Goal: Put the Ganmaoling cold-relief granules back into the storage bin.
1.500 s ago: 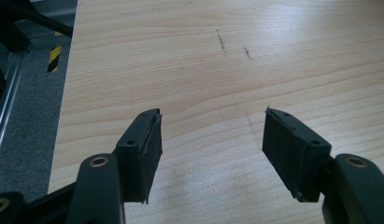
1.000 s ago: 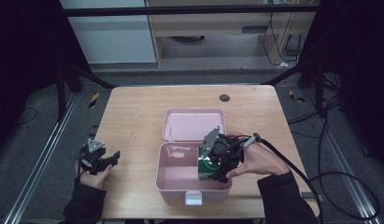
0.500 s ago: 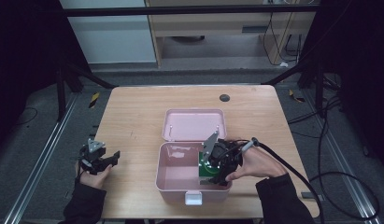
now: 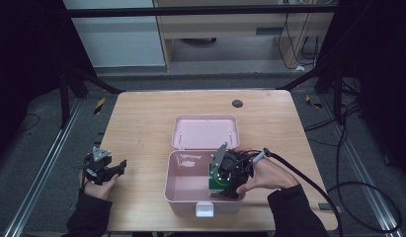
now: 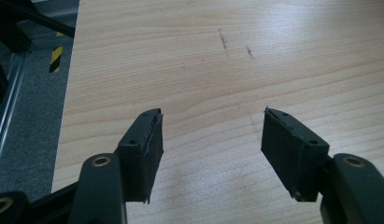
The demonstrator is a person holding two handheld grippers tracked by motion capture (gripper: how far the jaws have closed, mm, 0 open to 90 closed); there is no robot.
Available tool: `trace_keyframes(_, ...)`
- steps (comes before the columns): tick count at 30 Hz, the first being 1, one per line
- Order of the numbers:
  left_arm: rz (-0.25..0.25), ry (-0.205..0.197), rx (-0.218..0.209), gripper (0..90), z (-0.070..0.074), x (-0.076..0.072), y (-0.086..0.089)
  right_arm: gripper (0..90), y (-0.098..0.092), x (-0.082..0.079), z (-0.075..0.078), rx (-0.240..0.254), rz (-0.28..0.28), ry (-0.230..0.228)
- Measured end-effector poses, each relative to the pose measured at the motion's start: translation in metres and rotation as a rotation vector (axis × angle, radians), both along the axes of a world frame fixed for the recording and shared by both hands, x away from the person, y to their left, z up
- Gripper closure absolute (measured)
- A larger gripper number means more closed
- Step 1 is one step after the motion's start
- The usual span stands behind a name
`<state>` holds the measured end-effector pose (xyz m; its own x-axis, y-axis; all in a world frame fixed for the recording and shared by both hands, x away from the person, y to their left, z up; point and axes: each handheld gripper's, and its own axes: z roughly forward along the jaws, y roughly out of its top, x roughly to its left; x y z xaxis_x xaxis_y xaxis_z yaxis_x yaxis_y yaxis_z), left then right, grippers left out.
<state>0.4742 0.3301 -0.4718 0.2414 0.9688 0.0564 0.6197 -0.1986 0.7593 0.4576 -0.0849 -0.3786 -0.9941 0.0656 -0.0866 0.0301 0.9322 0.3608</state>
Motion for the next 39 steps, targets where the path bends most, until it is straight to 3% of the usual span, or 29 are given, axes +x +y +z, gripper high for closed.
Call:
trace_keyframes(24, 0.000, 0.000, 0.002, 38.4, 0.000, 0.000, 0.000, 12.9, -0.003, 0.006, -0.017, -0.013, -0.013, 0.034)
trace_keyframes(27, 0.000, 0.000, 0.001, 38.4, 0.000, 0.000, 0.000, 13.3, -0.007, 0.007, -0.014, 0.028, -0.019, 0.042)
trace_keyframes(31, 0.000, 0.000, 0.001, 38.3, 0.000, 0.000, 0.000, 12.0, -0.009, 0.006, -0.008, 0.033, -0.021, 0.027)
trace_keyframes(35, -0.002, 0.000, -0.002, 38.4, 0.000, 0.000, 0.000, 12.5, -0.018, 0.004, 0.011, 0.115, -0.054, -0.021)
trace_keyframes(36, -0.002, 0.000, -0.002, 38.5, 0.000, 0.000, 0.000, 12.5, -0.018, 0.004, 0.011, 0.115, -0.054, -0.021)
trace_keyframes(37, -0.005, 0.000, -0.005, 38.8, 0.000, 0.000, 0.000, 13.4, -0.027, 0.004, 0.024, 0.187, -0.091, -0.064)
trace_keyframes(39, -0.007, 0.000, -0.006, 39.2, 0.000, 0.000, 0.000, 14.5, -0.031, 0.004, 0.029, 0.209, -0.113, -0.083)
